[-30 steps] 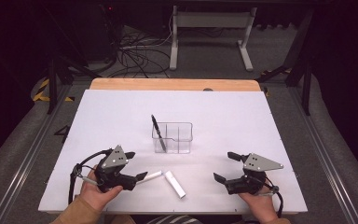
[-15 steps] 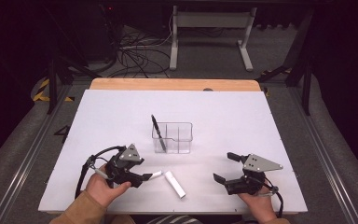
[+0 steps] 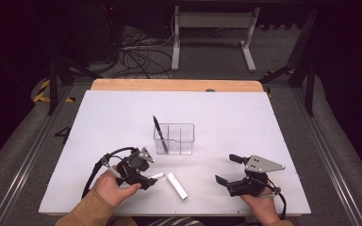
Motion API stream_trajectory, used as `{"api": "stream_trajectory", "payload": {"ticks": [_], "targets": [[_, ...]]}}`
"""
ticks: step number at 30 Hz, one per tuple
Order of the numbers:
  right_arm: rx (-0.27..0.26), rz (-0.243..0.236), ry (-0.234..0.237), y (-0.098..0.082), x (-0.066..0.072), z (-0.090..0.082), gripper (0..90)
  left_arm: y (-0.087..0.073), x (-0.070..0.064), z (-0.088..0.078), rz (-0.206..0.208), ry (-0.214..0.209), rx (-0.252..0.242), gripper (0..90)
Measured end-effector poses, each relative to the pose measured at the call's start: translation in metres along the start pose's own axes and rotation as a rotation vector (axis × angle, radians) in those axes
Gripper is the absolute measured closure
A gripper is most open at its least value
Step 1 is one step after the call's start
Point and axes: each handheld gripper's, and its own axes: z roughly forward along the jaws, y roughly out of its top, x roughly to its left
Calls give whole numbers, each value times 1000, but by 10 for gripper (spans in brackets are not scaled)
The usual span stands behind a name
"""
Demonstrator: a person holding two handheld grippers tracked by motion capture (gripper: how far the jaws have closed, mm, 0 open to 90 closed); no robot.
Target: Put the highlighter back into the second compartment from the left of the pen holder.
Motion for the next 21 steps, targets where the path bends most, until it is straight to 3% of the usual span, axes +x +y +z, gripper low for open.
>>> {"api": "stream_trajectory", "payload": {"ticks": [6, 21], "targets": [[3, 3, 2, 0, 0, 0, 65, 4, -5, 4, 37, 49, 59, 476], [1, 11, 18, 0, 0, 1, 62, 5, -2, 10, 38, 11, 124, 627]]}}
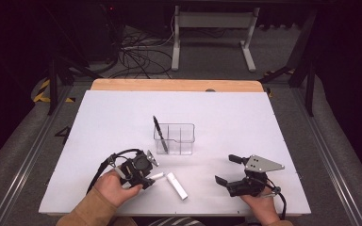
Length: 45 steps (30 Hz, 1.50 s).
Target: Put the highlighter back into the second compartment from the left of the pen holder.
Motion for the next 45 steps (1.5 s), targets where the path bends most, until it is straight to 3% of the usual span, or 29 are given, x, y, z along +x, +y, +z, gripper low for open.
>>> {"api": "stream_trajectory", "payload": {"ticks": [8, 13, 21, 33, 45], "targets": [[1, 3, 8, 0, 0, 1, 62, 1, 1, 4, 17, -5, 19, 687], [-1, 3, 13, 0, 0, 1, 62, 2, 1, 6, 31, 21, 48, 720], [-1, 3, 14, 0, 0, 1, 62, 3, 2, 6, 40, 6, 53, 776], [2, 2, 15, 0, 1, 1, 62, 3, 0, 6, 63, 12, 63, 782], [-3, 6, 18, 0, 1, 1, 62, 1, 0, -17, 60, 11, -55, 783]]}}
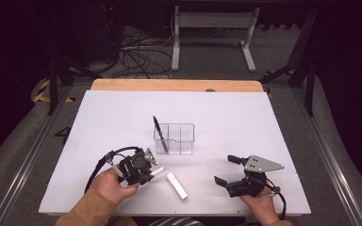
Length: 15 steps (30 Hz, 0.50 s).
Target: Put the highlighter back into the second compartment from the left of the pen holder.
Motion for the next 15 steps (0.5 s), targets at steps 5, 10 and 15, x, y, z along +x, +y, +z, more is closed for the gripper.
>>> {"api": "stream_trajectory", "payload": {"ticks": [5, 10, 15], "targets": [[0, 1, 0, 0, 0, 0, 62, 0, 0, -4, 2, 2, -15, 783], [1, 1, 1, 0, 0, 0, 62, 1, 0, -9, 4, 6, -46, 783], [-1, 2, 1, 0, 0, 0, 62, 1, 2, -19, 10, 15, -115, 783]]}}
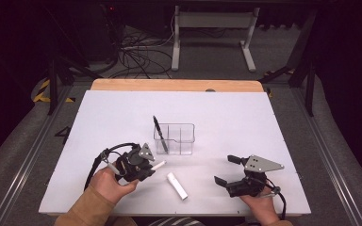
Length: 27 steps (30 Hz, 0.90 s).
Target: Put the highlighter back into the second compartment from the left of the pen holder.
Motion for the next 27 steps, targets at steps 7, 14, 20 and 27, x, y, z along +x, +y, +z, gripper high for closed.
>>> {"api": "stream_trajectory", "payload": {"ticks": [7, 14, 20, 27], "targets": [[3, 3, 3, 0, 0, 2, 62, 3, 0, -11, 21, 38, -97, 783], [3, 2, 2, 0, 0, 2, 62, 7, 6, -21, 2, -3, -196, 783], [6, 0, 7, -1, 0, 3, 62, 10, 9, -24, -20, -28, -261, 783], [10, -3, 8, -1, 0, 4, 62, 11, 18, -32, -57, -67, -369, 782]]}}
